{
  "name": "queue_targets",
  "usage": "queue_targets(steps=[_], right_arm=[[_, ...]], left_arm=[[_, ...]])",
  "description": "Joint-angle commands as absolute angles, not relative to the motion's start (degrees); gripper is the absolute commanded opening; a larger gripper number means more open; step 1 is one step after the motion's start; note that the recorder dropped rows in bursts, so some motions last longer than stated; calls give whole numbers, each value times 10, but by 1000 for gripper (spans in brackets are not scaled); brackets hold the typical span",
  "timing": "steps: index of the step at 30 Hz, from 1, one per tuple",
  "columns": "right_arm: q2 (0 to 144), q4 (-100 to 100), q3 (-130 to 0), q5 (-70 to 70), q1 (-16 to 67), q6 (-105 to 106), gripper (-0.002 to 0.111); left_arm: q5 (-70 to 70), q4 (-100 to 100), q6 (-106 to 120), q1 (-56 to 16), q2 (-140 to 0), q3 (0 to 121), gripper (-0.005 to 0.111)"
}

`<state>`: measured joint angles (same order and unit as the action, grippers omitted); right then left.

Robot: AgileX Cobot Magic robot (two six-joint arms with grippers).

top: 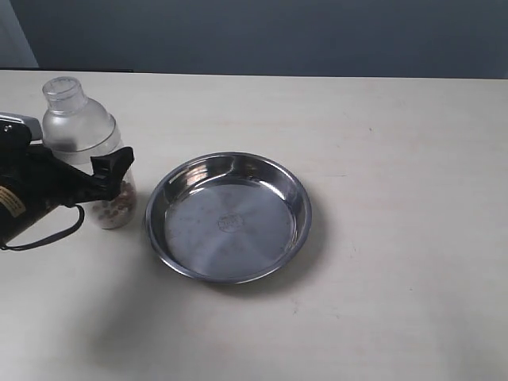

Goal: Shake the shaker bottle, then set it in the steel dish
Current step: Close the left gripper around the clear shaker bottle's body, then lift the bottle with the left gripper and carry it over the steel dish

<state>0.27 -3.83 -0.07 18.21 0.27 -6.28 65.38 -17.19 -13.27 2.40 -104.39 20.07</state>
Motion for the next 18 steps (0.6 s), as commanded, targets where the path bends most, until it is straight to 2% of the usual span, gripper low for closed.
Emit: queue_targets(steps=[1, 5, 6, 15, 18], right_arm=[[0, -38, 0, 175, 0, -62, -1], [0, -38, 0, 175, 0, -62, -1], [0, -38, 0, 175, 0, -62, -1], [0, -38, 0, 175, 0, -62, -1], [0, -38, 0, 175, 0, -62, -1]], left_arm=[[628, -206, -139, 24, -1053, 197, 35], [627, -201, -142, 24, -1053, 197, 4], [622, -200, -140, 24, -1053, 197, 0], [628, -129, -142, 24, -1019, 197, 0], [626, -198, -195, 22, -952, 217, 0]])
